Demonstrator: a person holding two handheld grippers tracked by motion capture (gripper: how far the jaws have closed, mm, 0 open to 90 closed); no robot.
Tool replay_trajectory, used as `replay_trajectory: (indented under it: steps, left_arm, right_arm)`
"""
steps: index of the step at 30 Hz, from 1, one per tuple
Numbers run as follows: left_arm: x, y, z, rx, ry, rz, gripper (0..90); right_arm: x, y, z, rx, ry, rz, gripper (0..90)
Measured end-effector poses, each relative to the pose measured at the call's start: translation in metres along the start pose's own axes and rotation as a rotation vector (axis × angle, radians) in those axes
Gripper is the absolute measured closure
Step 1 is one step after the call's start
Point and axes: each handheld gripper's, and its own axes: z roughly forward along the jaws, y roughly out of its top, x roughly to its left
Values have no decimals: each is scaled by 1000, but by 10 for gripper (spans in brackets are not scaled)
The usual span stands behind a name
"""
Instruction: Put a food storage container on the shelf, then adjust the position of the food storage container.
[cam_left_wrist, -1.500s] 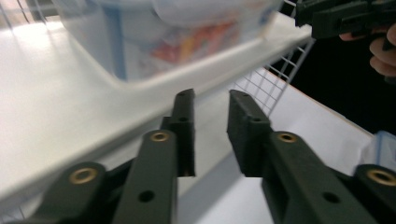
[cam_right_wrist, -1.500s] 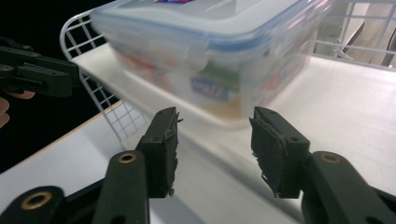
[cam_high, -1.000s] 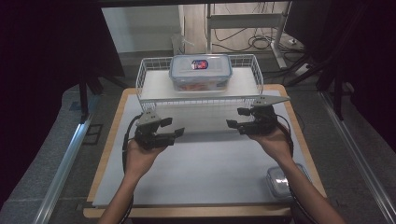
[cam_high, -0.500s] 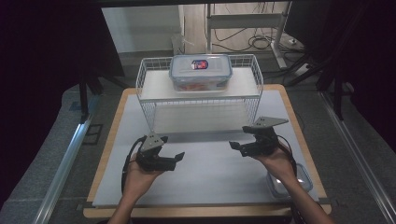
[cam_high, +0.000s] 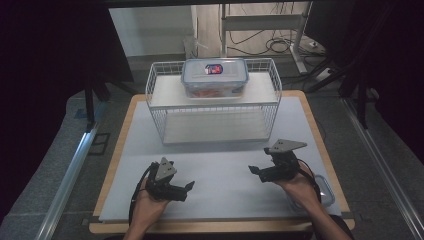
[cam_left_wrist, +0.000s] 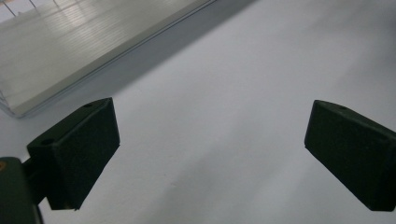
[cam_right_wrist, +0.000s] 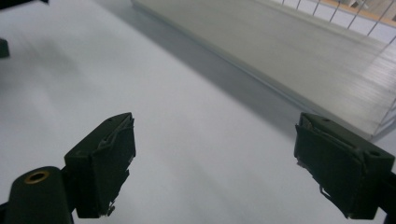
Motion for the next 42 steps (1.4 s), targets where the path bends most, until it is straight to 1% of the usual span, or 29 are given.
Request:
replay_trajectory:
  steps: [2,4,7,9,11,13,14,15,16,17,18,20,23,26,28,29,30,32,33,34,35,36,37,38,39,41,42]
  left_arm:
    - [-1,0,1,-12,-6,2,24]
    - [-2,-1,2,-18,-15,-4,20]
    - [-3,-1,3,-17,-14,0,19]
    - [-3,-1,3,-14,-13,2,18]
    - [-3,-1,4,-11,-9,8,14]
    - [-2,-2,4,-10,-5,8,12]
    - [-1,-3,4,-9,-7,3,12]
    - [-1,-3,4,-9,-7,3,11]
    - [0,-3,4,-11,-7,-2,11]
    - [0,-3,4,-11,-7,-2,11]
    - [0,-3,4,-15,-8,-5,11]
    - [0,-2,3,-17,-10,-5,11]
    - [-1,-2,3,-15,-7,0,11]
    - [-1,-2,4,-14,-10,2,11]
    - [-1,-2,5,-17,-13,0,11]
    - [-1,0,5,-21,-18,-3,11]
    - [-1,0,5,-21,-18,-3,11]
    - [0,1,5,-25,-24,-5,11]
    - [0,2,5,-27,-25,-4,11]
    - [-1,2,5,-29,-25,-3,11]
    - [-1,2,5,-29,-27,-2,13]
    - [-1,3,5,-27,-30,-2,13]
    - [-1,2,6,-25,-30,-1,13]
    - [-1,2,6,-22,-31,-2,15]
    - [-1,2,6,-22,-31,-2,15]
    - [-1,2,7,-20,-33,-3,15]
    - [-1,2,7,-19,-32,-2,15]
  right_arm:
    - [1,-5,3,28,-11,-16,120]
    - [2,-7,5,43,-22,-29,120]
    - [1,-8,6,51,-26,-29,119]
    - [1,-8,6,55,-19,-13,95]
    - [1,-9,7,71,-8,9,35]
    - [1,-10,7,72,-15,11,31]
    - [-1,-14,6,80,-17,27,35]
    - [-1,-14,6,80,-17,27,35]
    - [-3,-17,3,97,-27,40,86]
    - [-4,-18,1,98,-31,47,121]
    - [-4,-18,1,98,-31,47,121]
    - [-6,-20,-5,102,-29,63,234]
    - [-9,-20,-19,104,-31,50,470]
    - [-14,-23,-33,89,-18,71,648]
    - [-17,-27,-43,89,-37,76,735]
    - [-21,-32,-53,88,-59,95,805]
    - [-21,-32,-53,88,-59,95,805]
    - [-25,-38,-65,91,-80,119,881]
    - [-27,-42,-70,93,-98,136,893]
    - [-30,-50,-83,105,-141,165,894]
    - [-32,-55,-89,100,-160,177,894]
    - [-32,-55,-89,100,-160,177,894]
    - [-34,-59,-96,96,-175,187,894]
    - [-37,-67,-108,99,-217,205,894]
    - [-37,-67,-108,99,-217,205,894]
    - [-41,-75,-119,100,-251,223,895]
    - [-45,-81,-127,103,-279,240,894]
